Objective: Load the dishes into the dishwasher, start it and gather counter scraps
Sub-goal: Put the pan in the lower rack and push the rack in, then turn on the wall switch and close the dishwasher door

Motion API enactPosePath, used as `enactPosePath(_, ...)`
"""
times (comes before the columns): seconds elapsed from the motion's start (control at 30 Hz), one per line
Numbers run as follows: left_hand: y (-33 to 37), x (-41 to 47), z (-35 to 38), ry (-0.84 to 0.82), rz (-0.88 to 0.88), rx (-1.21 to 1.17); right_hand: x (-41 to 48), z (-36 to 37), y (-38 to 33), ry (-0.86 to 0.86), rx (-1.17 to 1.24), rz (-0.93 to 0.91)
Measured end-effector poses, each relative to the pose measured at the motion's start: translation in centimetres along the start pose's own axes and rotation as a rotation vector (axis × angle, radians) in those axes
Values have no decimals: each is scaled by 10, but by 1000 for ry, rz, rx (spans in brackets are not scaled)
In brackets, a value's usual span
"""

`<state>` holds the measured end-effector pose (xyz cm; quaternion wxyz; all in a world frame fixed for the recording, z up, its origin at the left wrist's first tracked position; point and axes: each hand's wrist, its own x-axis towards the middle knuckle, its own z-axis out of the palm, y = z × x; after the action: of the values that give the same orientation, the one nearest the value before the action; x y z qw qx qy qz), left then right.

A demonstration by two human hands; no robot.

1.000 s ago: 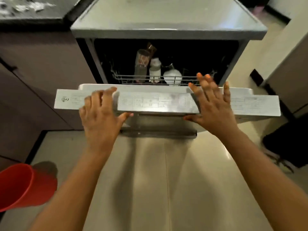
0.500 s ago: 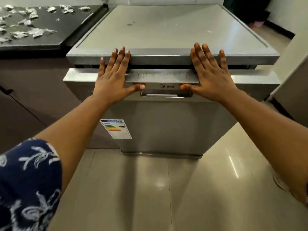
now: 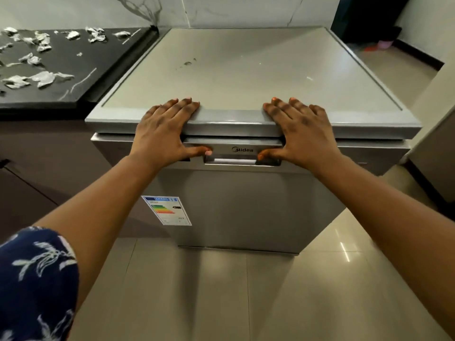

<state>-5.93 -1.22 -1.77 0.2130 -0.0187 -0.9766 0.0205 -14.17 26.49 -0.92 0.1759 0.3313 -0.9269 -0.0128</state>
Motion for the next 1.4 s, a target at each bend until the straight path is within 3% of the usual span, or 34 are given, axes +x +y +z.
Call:
enactPosePath(0.2, -1, 1, 5, 52, 1, -14, -1, 3, 1, 34, 37, 25)
enactPosePath(0.53, -6, 4, 19, 227, 28, -22, 2, 20, 2, 281, 54, 16)
enactPosePath(0.7, -2, 3, 15, 169, -13, -66, 1, 19, -2, 237, 114, 49)
enactPosePath(0.77, 1, 3, 8, 108, -51, -110, 3, 11, -6, 157, 121, 72)
enactPosePath(0.9, 4, 9, -10, -99, -111, -171, 17, -13, -19, -182, -29, 120)
enactPosePath(1.0, 2, 20, -30, -299, -105, -196, 34, -39, -34, -255, -100, 120)
enactPosePath(1.17, -9, 38, -67, -595, -79, -255, 67, -90, -28, -563, -21, 116)
enactPosePath(1.3, -37, 45, -81, -500, -151, -299, 113, -105, -25, -810, -33, 127)
enactPosePath(1.4, -92, 63, -85, -327, -270, -366, 161, -101, -42, -845, 9, 93)
